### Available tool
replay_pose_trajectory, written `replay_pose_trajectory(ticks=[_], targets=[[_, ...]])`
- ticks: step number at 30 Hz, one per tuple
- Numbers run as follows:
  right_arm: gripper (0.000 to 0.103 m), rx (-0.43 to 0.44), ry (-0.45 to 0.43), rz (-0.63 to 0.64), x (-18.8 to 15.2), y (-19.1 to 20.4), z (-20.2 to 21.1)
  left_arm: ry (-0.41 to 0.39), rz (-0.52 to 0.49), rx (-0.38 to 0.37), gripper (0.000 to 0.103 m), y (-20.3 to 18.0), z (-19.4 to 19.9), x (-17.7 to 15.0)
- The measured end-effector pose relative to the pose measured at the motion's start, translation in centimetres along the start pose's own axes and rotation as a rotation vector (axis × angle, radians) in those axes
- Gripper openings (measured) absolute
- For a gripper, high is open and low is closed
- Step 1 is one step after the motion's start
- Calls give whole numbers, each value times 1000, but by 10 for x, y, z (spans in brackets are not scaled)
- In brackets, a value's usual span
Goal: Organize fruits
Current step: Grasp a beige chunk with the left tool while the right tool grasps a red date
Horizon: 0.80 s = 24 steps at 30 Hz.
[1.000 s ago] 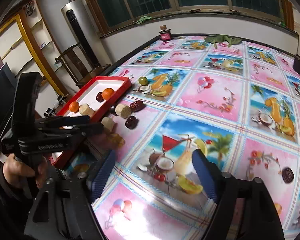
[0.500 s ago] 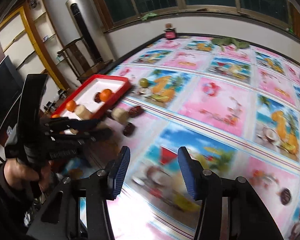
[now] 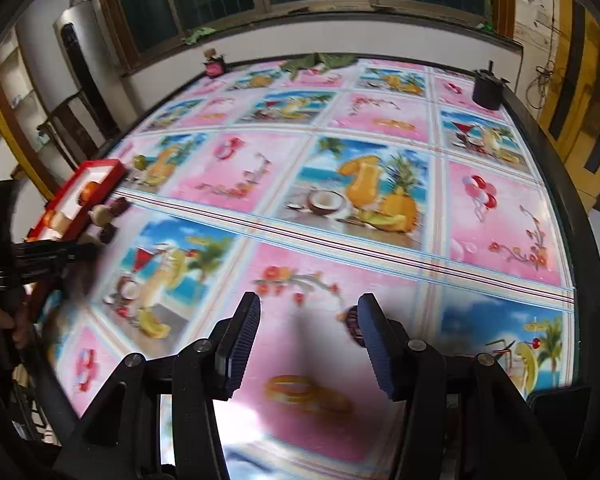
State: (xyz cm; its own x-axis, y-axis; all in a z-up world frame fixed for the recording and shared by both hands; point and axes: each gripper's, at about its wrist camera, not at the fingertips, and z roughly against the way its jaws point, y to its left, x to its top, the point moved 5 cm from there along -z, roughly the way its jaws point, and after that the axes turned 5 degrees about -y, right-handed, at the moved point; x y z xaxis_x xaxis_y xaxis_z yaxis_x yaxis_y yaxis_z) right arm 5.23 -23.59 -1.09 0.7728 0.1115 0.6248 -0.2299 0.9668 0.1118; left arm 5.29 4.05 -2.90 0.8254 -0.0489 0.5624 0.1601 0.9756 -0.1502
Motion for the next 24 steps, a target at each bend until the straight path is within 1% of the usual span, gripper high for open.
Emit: replay_pose_trajectory(ticks=[2,5,9,10,12,13,14,16,18,22,24], targets=[[53,-37,11,13,-3,-3,-6,3,-1,-4,24,-1,1,-2],[51,-63,26,18,-8,-7,-13,5,0,-10,25,-1,4,-5],[50,-74,49,-2,-14,-14,-22,5,1,-15,25,0,3,-6],[49,-75,38,1,-14,-14,-21,4,-1,-14,25,0,3,-6],[40,-89,34,8,-15,-14,-20,1,-2,-12,25,1,3,-6],[27,-89,32,10,-15,-14,-21,-1,-2,-10,25,0,3,-6],[19,-92,30,13,-15,-13,-20,-2,-3,-11,25,0,4,-6],[19,-96,28,12,-14,-11,-20,-4,0,-17,25,-1,5,-7],[19,-77,27,4,-14,-6,-19,-6,1,-22,25,-1,8,-8],[19,2,-9,-10,-7,12,-12,-16,4,-27,25,-1,13,-8],[19,26,-26,-2,-3,24,-7,-22,8,-29,25,-1,16,-7]])
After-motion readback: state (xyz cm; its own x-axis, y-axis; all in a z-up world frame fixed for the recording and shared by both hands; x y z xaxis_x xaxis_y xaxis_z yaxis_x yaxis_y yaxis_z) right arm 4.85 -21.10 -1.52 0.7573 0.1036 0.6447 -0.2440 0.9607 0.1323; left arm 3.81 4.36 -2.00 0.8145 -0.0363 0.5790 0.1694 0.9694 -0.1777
